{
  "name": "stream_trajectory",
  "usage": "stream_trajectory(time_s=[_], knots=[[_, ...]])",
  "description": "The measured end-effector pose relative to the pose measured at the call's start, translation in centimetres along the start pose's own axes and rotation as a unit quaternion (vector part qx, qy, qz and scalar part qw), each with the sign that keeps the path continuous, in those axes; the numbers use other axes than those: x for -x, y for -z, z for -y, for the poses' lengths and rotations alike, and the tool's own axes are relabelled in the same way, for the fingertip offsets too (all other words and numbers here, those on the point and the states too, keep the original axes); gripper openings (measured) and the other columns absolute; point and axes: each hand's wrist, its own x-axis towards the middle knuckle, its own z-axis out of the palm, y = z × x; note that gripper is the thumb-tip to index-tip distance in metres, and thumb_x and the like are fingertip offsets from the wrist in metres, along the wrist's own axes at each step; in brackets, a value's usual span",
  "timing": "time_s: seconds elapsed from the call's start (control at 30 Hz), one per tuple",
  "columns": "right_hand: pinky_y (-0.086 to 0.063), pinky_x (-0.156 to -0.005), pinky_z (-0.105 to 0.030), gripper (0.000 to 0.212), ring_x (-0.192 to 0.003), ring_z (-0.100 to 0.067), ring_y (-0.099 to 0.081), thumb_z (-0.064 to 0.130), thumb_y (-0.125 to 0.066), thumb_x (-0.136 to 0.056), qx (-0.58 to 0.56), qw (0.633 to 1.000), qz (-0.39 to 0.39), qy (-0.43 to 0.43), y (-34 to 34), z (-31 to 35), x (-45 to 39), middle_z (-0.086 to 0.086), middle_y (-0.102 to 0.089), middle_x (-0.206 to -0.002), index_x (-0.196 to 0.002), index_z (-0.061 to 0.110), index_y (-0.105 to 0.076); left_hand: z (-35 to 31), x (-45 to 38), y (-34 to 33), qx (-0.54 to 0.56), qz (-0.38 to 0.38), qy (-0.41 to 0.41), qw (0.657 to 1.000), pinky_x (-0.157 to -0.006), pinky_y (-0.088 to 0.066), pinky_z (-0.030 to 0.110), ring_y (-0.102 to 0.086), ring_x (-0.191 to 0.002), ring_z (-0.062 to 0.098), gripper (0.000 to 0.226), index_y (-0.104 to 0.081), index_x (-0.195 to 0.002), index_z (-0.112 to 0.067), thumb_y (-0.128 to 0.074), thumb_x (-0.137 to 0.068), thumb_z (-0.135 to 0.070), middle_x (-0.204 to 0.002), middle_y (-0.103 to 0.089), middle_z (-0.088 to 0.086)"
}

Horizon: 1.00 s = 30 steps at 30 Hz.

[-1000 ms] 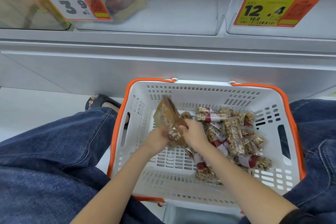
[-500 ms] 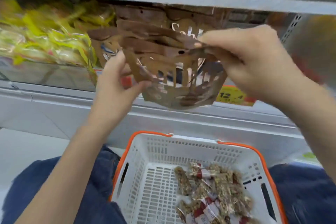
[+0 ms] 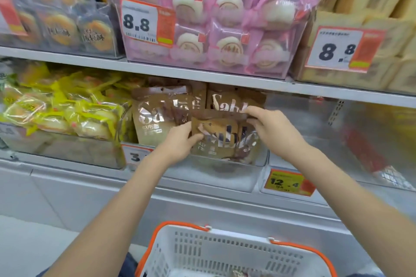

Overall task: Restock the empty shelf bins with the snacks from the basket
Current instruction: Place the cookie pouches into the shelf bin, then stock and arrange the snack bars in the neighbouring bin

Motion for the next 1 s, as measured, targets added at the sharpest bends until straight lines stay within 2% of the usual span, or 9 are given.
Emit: stream_trajectory(time_s=[0.13,0.23,0.4,0.5,0.57,0.67,0.77,0.87,1.0], knots=[[-0.049,-0.081,-0.048,0.05,-0.1,-0.041,-0.055,0.019,-0.054,-0.094,0.038,0.997,0.002,-0.074,-1.8,-0.7,-1.7,-0.02,-0.055,-0.113,-0.139,0.02,-0.034,0.8,-2.2,-0.7,-0.063,-0.023,0.061,0.996,-0.066,-0.039,0.034,-0.053,-0.083,0.027,0.025,-0.044,-0.093,-0.007,-0.047,-0.098,-0.031,-0.089,-0.057,0.009],[-0.044,-0.092,-0.044,0.073,-0.111,-0.038,-0.048,0.016,-0.06,-0.09,-0.034,0.992,-0.034,-0.115,-2.3,-0.8,-0.2,-0.018,-0.045,-0.126,-0.148,0.027,-0.018,1.2,-0.6,-2.0,-0.085,-0.105,0.07,0.988,-0.079,-0.05,0.04,-0.06,-0.1,0.029,0.034,-0.047,-0.123,-0.01,-0.049,-0.096,-0.03,-0.113,-0.062,0.008],[-0.022,-0.105,-0.011,0.048,-0.127,-0.015,-0.039,0.004,-0.058,-0.09,-0.114,0.974,-0.177,-0.084,-4.3,-0.7,11.4,-0.003,-0.046,-0.135,-0.132,0.021,-0.042,1.2,6.1,-6.4,-0.046,-0.276,-0.102,0.955,-0.101,-0.036,0.032,-0.049,-0.119,0.024,0.034,-0.055,-0.125,-0.009,-0.049,-0.092,-0.006,-0.122,-0.06,0.007],[-0.031,-0.097,-0.019,0.032,-0.109,-0.021,-0.05,0.014,-0.053,-0.087,-0.085,0.972,-0.159,-0.149,-9.0,-2.0,21.9,-0.009,-0.058,-0.117,-0.117,0.022,-0.05,0.7,10.8,-11.6,0.019,-0.228,-0.112,0.967,-0.109,-0.024,0.023,-0.036,-0.13,0.014,0.04,-0.05,-0.131,-0.012,-0.037,-0.094,-0.017,-0.133,-0.049,-0.002],[-0.038,-0.091,-0.03,0.045,-0.108,-0.028,-0.054,0.012,-0.06,-0.082,-0.1,0.956,0.007,-0.275,-13.2,-3.1,27.8,-0.014,-0.057,-0.122,-0.126,0.017,-0.05,1.0,14.1,-15.4,0.008,-0.149,-0.077,0.986,-0.107,-0.03,0.028,-0.039,-0.128,0.016,0.041,-0.049,-0.132,-0.016,-0.037,-0.093,-0.018,-0.133,-0.05,-0.003],[-0.045,-0.092,-0.039,0.089,-0.121,-0.033,-0.048,0.063,-0.054,-0.08,-0.114,0.84,0.234,-0.476,-18.0,-3.7,34.8,-0.017,-0.04,-0.143,-0.145,0.009,-0.026,3.2,18.3,-21.3,-0.055,0.084,0.058,0.993,-0.103,-0.038,0.03,-0.045,-0.122,0.018,0.039,-0.048,-0.132,-0.018,-0.044,-0.093,-0.013,-0.131,-0.051,-0.001],[-0.034,-0.107,-0.041,0.106,-0.136,-0.031,-0.03,0.085,-0.022,-0.069,-0.051,0.821,0.319,-0.471,-19.9,-3.3,38.2,-0.013,-0.027,-0.152,-0.147,0.014,-0.026,6.3,22.4,-26.0,-0.016,0.265,0.204,0.942,-0.086,-0.049,0.032,-0.057,-0.104,0.021,0.032,-0.051,-0.122,-0.016,-0.048,-0.091,-0.013,-0.119,-0.058,0.004],[-0.037,-0.104,-0.039,0.091,-0.134,-0.031,-0.033,0.07,-0.052,-0.079,-0.103,0.81,0.384,-0.431,-20.0,-3.1,37.6,-0.012,-0.019,-0.152,-0.148,0.021,-0.019,7.2,24.5,-28.5,0.037,0.364,0.252,0.896,-0.066,-0.048,0.024,-0.058,-0.08,0.015,0.026,-0.049,-0.11,-0.026,-0.056,-0.089,-0.013,-0.094,-0.061,0.001],[-0.049,-0.087,-0.035,0.097,-0.113,-0.028,-0.054,0.063,-0.067,-0.074,-0.166,0.792,0.394,-0.436,-20.2,-4.0,37.6,-0.012,-0.031,-0.142,-0.147,0.032,-0.01,6.4,23.2,-30.8,0.092,0.35,0.305,0.881,-0.061,-0.046,0.017,-0.058,-0.084,0.014,0.037,-0.037,-0.11,-0.031,-0.063,-0.088,-0.018,-0.093,-0.058,-0.007]])
